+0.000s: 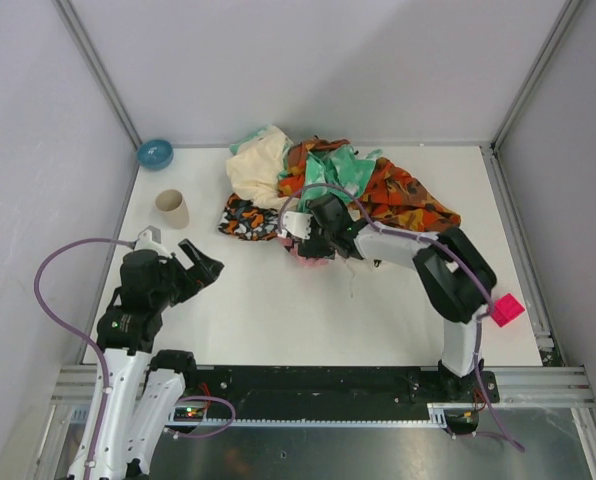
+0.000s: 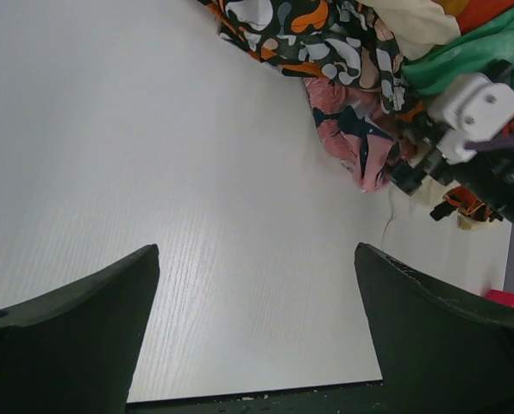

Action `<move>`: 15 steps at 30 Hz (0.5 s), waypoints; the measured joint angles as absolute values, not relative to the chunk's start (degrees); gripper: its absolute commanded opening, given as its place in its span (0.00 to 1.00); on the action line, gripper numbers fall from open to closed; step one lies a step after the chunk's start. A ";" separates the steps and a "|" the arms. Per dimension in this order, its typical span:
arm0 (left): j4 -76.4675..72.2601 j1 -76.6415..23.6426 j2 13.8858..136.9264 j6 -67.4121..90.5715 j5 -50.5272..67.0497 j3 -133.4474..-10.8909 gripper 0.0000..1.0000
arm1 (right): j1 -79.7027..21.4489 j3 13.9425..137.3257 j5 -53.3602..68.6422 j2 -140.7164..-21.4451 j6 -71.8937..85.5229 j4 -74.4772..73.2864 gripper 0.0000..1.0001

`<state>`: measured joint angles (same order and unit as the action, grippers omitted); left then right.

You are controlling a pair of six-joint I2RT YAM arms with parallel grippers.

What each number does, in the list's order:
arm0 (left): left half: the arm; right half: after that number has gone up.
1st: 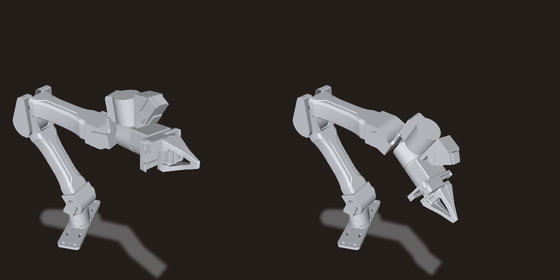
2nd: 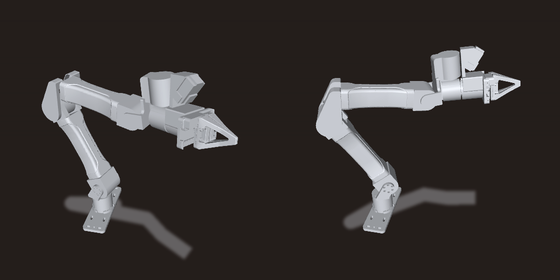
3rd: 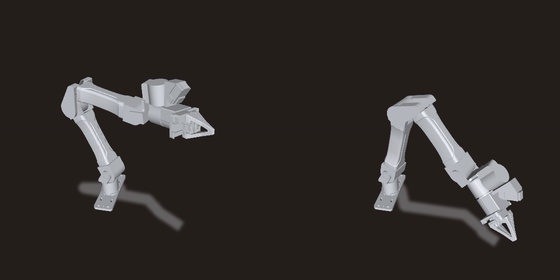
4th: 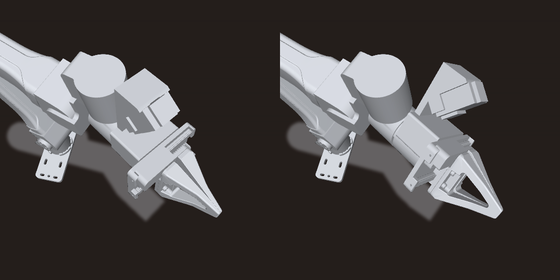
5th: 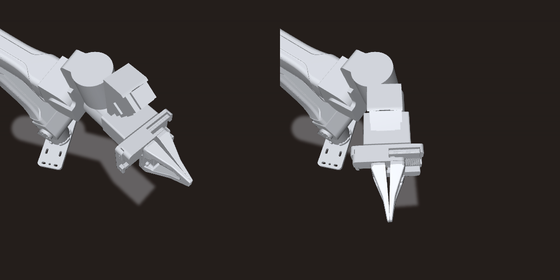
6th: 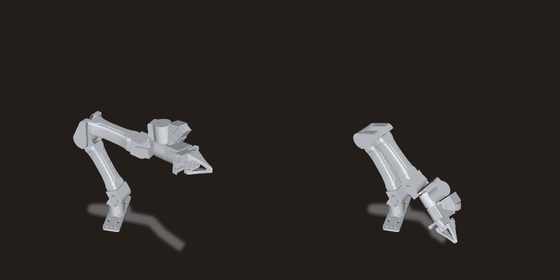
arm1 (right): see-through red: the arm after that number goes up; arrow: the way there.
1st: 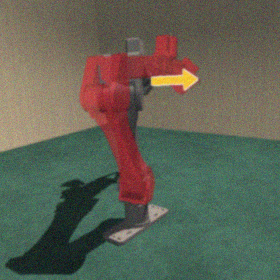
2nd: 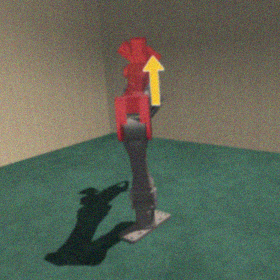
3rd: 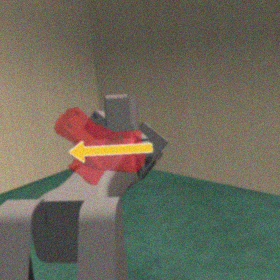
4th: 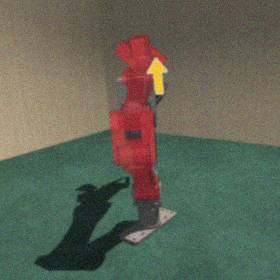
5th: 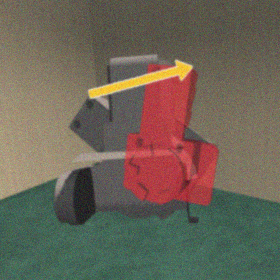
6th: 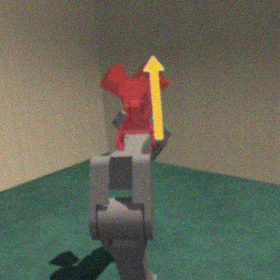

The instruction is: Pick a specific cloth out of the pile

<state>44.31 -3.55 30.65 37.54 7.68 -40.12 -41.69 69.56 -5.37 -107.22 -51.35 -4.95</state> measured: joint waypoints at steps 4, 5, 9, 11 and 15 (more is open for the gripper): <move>44.31 -3.14 31.14 37.54 7.70 -40.07 1.00 | -40.58 75.66 -7.03 -115.28 -52.21 -5.78 0.91; 44.31 -3.01 31.24 37.54 7.70 -40.07 1.00 | -40.40 77.54 -7.49 -116.53 -52.27 -6.24 0.84; 44.31 -2.35 31.40 37.54 7.70 -40.07 1.00 | -39.18 84.51 -7.49 -121.56 -51.99 -8.29 0.29; 44.29 -2.20 31.40 37.54 7.70 -40.07 1.00 | -38.63 86.67 -7.60 -123.00 -51.99 -8.97 0.08; 44.29 -2.07 31.40 37.54 7.70 -40.07 1.00 | -38.52 87.94 -9.87 -123.55 -51.07 -8.75 0.01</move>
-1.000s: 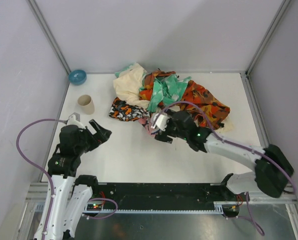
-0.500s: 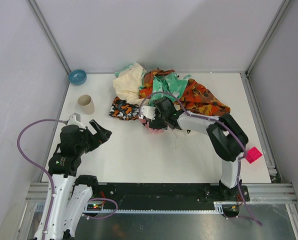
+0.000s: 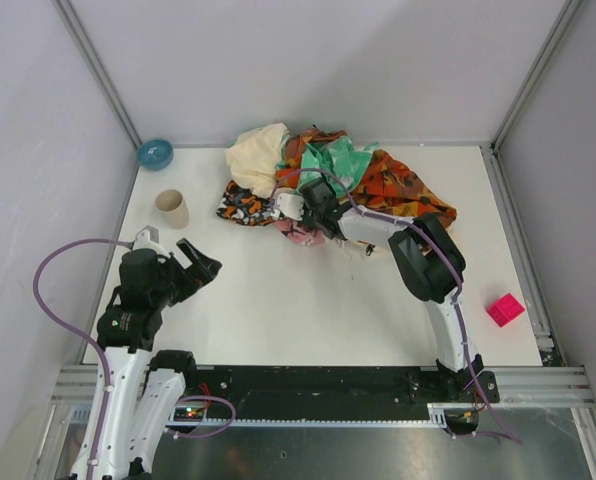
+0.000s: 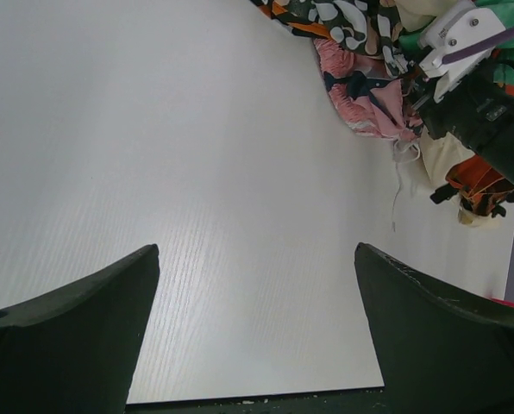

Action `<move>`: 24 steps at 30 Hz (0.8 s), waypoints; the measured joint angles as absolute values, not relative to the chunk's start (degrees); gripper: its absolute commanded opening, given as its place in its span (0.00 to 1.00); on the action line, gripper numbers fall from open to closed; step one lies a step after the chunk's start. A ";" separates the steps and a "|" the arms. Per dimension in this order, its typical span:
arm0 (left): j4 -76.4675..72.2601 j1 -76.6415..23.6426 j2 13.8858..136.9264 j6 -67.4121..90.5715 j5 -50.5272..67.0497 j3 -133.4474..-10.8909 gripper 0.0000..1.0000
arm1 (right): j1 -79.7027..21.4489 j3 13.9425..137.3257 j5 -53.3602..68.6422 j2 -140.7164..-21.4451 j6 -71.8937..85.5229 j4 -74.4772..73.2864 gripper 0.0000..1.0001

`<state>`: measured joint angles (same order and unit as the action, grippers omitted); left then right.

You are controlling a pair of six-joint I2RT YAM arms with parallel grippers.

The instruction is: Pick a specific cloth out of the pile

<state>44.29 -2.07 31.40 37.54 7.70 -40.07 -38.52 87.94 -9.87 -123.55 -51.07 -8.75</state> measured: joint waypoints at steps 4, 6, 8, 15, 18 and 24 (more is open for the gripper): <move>44.29 -2.07 31.38 37.54 7.70 -40.07 1.00 | -39.48 87.85 -14.06 -123.55 -51.07 -6.42 0.00; 44.29 -2.07 31.29 37.54 7.70 -40.07 1.00 | -40.16 87.44 -16.82 -123.35 -51.07 -3.81 0.00; 44.29 -2.07 31.14 37.54 7.70 -40.07 1.00 | -40.97 86.67 -19.33 -122.50 -51.16 -1.13 0.00; 44.29 -2.04 31.07 37.56 7.70 -40.07 1.00 | -42.92 87.20 -26.72 -115.63 -51.29 6.31 0.00; 44.29 -2.07 31.14 37.54 7.70 -40.07 1.00 | -42.63 88.79 -29.56 -113.21 -51.57 10.07 0.00; 44.29 -2.07 31.86 37.58 7.75 -40.07 1.00 | -39.42 92.62 -33.15 -109.62 -49.65 13.26 0.00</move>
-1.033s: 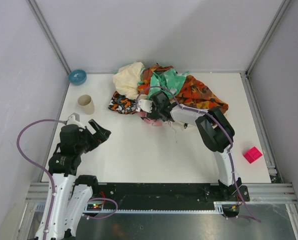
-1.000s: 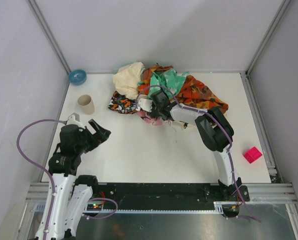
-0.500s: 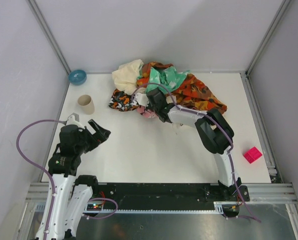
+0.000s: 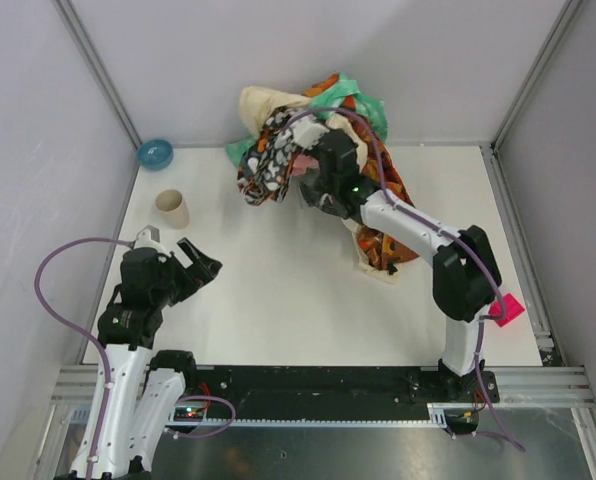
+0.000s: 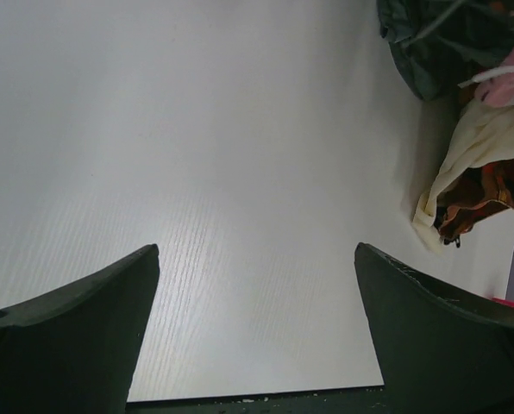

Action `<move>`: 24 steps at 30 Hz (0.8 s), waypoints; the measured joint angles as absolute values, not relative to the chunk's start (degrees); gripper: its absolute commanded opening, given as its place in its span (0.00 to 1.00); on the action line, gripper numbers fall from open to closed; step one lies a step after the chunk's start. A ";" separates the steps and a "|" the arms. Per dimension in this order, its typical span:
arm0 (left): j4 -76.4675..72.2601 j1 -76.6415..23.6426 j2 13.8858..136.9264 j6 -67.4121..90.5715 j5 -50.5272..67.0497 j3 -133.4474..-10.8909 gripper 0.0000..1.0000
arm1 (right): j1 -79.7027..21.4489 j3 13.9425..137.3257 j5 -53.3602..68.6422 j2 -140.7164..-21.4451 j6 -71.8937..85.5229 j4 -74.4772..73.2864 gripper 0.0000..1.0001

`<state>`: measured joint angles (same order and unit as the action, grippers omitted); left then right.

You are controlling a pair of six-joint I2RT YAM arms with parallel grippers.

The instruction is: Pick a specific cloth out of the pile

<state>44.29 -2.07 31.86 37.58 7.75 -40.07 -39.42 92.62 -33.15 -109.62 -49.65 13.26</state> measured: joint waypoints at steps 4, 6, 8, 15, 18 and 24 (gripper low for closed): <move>44.21 -2.04 33.10 37.78 8.32 -40.07 1.00 | -34.65 93.91 -32.53 -106.02 -40.71 7.88 0.00; 43.79 -2.04 33.76 38.17 9.28 -40.07 1.00 | -30.33 96.77 -29.58 -104.44 -32.05 0.25 0.00; 42.94 -2.04 34.44 38.65 10.31 -40.07 1.00 | -24.69 100.60 -24.12 -103.59 -22.48 -8.10 0.00; 39.70 -2.07 35.88 40.07 13.34 -40.07 1.00 | -3.53 109.34 -1.04 -105.56 4.80 -25.96 0.00; 38.35 -2.15 36.21 40.60 13.98 -40.07 0.99 | 3.31 108.86 7.81 -109.19 13.37 -27.18 0.00; 34.81 -4.89 38.57 41.95 14.15 -40.07 1.00 | 10.41 100.03 17.52 -117.34 23.18 -23.46 0.00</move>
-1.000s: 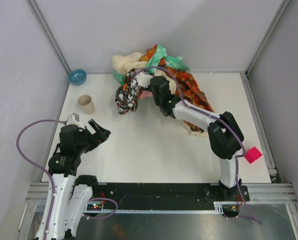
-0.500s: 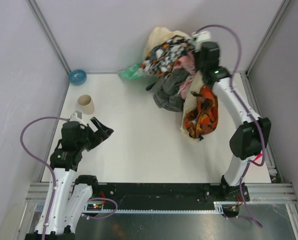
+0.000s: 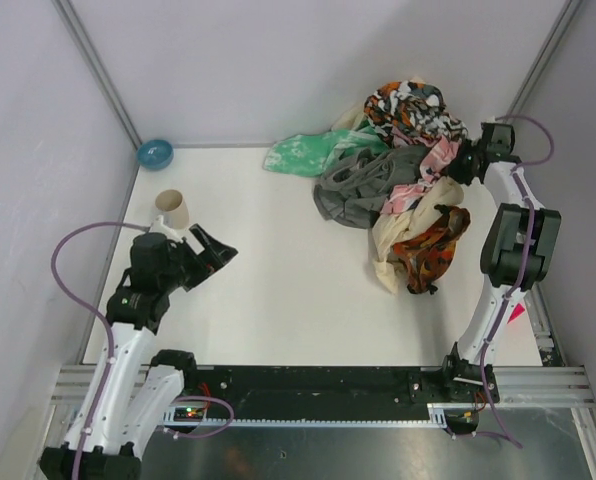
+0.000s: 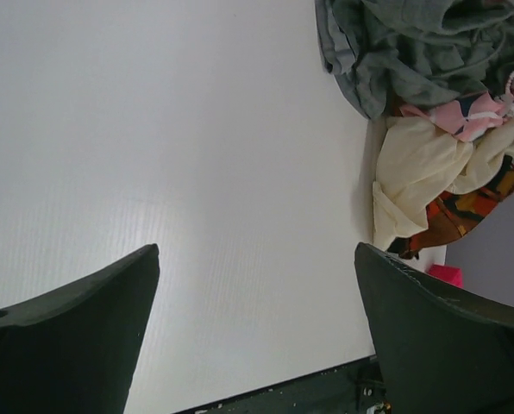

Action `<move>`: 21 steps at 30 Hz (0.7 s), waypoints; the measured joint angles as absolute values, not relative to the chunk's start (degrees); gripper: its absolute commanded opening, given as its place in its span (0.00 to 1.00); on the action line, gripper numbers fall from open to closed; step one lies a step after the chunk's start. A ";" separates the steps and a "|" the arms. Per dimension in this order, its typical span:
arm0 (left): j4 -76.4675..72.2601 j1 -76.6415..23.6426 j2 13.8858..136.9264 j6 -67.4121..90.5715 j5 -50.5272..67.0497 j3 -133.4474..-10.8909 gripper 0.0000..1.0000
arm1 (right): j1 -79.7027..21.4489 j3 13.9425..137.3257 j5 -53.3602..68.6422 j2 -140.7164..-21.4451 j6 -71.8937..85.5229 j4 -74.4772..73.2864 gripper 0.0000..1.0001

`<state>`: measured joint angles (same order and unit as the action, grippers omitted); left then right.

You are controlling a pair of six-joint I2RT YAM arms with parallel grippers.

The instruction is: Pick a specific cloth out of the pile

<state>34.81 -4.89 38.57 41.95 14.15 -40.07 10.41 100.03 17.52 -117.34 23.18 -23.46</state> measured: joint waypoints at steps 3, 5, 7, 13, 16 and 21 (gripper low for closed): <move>32.84 -7.97 41.52 42.33 13.72 -40.16 1.00 | 10.68 95.31 19.86 -118.19 24.71 -21.32 0.00; 31.33 -10.57 44.23 42.63 12.93 -40.45 1.00 | 10.52 93.27 20.78 -117.91 24.71 -19.77 0.00; 29.47 -13.34 47.90 42.72 11.77 -40.93 1.00 | 10.35 89.54 21.74 -116.62 24.36 -16.80 0.00; 24.16 -19.99 59.77 43.03 8.91 -44.58 1.00 | 9.17 72.31 26.20 -108.38 25.52 -7.38 0.00; 21.82 -23.00 66.35 42.54 7.07 -48.97 1.00 | 6.33 67.29 25.91 -104.51 25.45 -6.33 0.00; 18.83 -26.20 78.52 40.91 4.80 -57.71 1.00 | 1.06 61.08 26.65 -98.85 25.50 -5.26 0.07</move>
